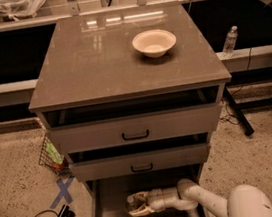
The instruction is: Place water bottle into bottom drawer
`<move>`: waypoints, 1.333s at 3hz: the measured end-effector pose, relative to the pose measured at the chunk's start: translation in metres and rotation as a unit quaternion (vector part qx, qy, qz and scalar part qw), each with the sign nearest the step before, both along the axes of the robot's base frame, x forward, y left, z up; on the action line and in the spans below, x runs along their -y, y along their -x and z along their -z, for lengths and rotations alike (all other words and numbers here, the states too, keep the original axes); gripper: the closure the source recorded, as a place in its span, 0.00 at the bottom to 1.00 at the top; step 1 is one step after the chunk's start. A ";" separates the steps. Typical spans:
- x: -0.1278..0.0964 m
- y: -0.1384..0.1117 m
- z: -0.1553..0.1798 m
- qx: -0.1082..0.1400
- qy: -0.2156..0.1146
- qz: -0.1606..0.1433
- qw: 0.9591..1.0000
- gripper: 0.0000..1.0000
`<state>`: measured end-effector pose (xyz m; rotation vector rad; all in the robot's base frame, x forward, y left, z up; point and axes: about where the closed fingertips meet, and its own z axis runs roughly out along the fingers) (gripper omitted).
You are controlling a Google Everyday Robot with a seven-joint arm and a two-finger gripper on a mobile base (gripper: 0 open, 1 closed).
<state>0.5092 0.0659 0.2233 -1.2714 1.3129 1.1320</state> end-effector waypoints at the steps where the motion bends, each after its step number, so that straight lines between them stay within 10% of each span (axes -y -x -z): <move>1: -0.001 0.002 -0.001 0.001 0.001 -0.004 1.000 1.00; 4: -0.008 0.005 -0.001 -0.001 -0.003 -0.008 1.000 0.36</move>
Offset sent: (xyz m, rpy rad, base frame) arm -0.0015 0.0007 0.0011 -0.0011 -0.0024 0.0071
